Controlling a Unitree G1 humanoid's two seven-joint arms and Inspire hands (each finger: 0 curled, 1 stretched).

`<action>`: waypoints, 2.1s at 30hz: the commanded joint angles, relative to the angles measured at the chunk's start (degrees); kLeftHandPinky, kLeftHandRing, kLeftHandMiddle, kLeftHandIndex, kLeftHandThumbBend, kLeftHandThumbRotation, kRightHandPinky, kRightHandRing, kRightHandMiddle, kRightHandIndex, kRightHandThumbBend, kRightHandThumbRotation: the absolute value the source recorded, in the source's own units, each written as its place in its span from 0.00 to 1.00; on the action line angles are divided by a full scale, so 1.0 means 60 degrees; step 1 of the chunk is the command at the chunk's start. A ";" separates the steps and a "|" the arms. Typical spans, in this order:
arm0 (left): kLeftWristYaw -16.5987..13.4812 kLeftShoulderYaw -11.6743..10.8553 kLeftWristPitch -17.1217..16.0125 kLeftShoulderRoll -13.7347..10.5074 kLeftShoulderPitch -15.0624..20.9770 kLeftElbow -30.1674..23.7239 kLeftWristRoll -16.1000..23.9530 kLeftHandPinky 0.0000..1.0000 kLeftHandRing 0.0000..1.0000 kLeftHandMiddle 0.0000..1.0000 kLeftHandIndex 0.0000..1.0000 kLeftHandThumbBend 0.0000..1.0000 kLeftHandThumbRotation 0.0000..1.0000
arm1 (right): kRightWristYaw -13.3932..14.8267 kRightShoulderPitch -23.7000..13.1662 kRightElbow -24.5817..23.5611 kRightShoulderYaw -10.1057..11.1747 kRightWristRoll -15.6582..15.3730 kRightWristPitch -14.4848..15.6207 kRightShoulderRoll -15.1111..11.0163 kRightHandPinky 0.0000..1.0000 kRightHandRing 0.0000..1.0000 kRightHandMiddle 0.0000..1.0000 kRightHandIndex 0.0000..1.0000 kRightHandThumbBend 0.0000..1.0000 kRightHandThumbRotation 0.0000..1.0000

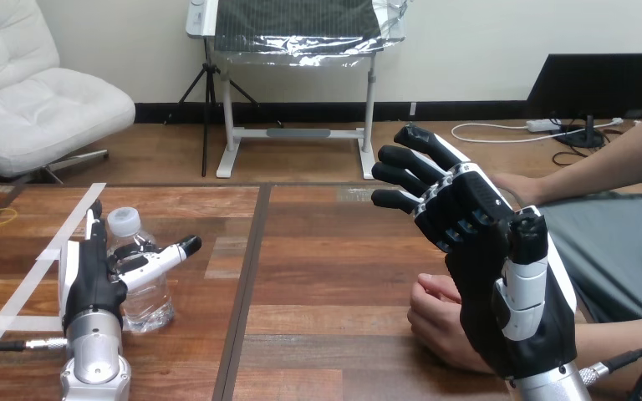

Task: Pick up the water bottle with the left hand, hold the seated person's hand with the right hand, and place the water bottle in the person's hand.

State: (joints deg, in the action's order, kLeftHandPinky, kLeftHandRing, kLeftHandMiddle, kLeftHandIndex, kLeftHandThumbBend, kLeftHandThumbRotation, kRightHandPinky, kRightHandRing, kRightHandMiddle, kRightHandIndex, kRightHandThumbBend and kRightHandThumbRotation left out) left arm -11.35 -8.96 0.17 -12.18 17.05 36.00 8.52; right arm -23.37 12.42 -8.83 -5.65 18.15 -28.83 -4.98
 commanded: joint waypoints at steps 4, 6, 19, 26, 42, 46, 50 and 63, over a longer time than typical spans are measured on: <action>0.0050 0.0179 0.0043 -0.0126 0.0797 0.0002 0.0018 0.89 0.99 1.00 1.00 0.96 0.25 | -0.0048 -0.0257 -0.0413 0.0071 0.0142 -0.0018 0.0012 0.77 0.83 0.83 0.86 0.74 1.00; 0.0057 0.0165 0.0123 -0.0114 0.0822 0.0007 -0.0005 0.89 0.99 1.00 1.00 0.96 0.25 | -0.0048 -0.0257 -0.0420 0.0071 0.0142 -0.0009 0.0011 0.77 0.83 0.83 0.86 0.74 1.00; 0.0066 0.0175 0.0435 -0.0056 0.0852 -0.0185 -0.0047 0.90 0.99 1.00 1.00 0.93 0.25 | -0.0040 -0.0234 -0.0488 0.0072 0.0138 0.0039 -0.0016 0.77 0.84 0.84 0.86 0.75 1.00; 0.0071 0.0132 0.0401 -0.0032 0.0918 -0.0096 -0.0115 0.89 0.97 0.99 1.00 0.92 0.23 | -0.0048 -0.0227 -0.0465 0.0075 0.0133 -0.0001 -0.0009 0.77 0.84 0.84 0.86 0.75 1.00; -0.0162 0.0100 0.0905 0.0071 0.1123 -0.0096 -0.0223 0.73 0.87 0.92 0.94 0.90 0.20 | 0.0001 -0.0158 -0.0559 0.0062 0.0152 0.0075 0.0013 0.77 0.83 0.83 0.86 0.75 1.00; -0.0227 0.0009 0.0958 0.0152 0.1169 -0.0116 -0.0345 0.68 0.83 0.88 0.91 0.89 0.17 | -0.0003 -0.0155 -0.0567 0.0065 0.0136 0.0063 0.0015 0.77 0.83 0.83 0.86 0.75 1.00; -0.0391 0.0077 0.0990 0.0143 0.1212 -0.0093 -0.0234 0.63 0.77 0.82 0.85 0.89 0.13 | 0.0020 -0.0150 -0.0558 0.0078 0.0073 0.0019 0.0032 0.77 0.83 0.83 0.86 0.74 1.00; -0.0705 0.0118 0.1449 0.0191 0.1378 -0.0196 -0.0154 0.47 0.60 0.65 0.68 0.87 0.03 | -0.0039 -0.0181 -0.0498 0.0082 0.0115 -0.0044 0.0043 0.76 0.83 0.84 0.86 0.74 1.00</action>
State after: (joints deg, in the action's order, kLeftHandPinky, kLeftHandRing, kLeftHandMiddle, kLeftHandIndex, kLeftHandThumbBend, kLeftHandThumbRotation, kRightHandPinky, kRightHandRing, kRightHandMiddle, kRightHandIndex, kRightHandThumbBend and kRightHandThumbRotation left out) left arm -14.89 -8.99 8.98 -11.00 20.88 36.03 7.31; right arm -23.40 13.09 -9.78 -5.65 18.14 -28.51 -4.93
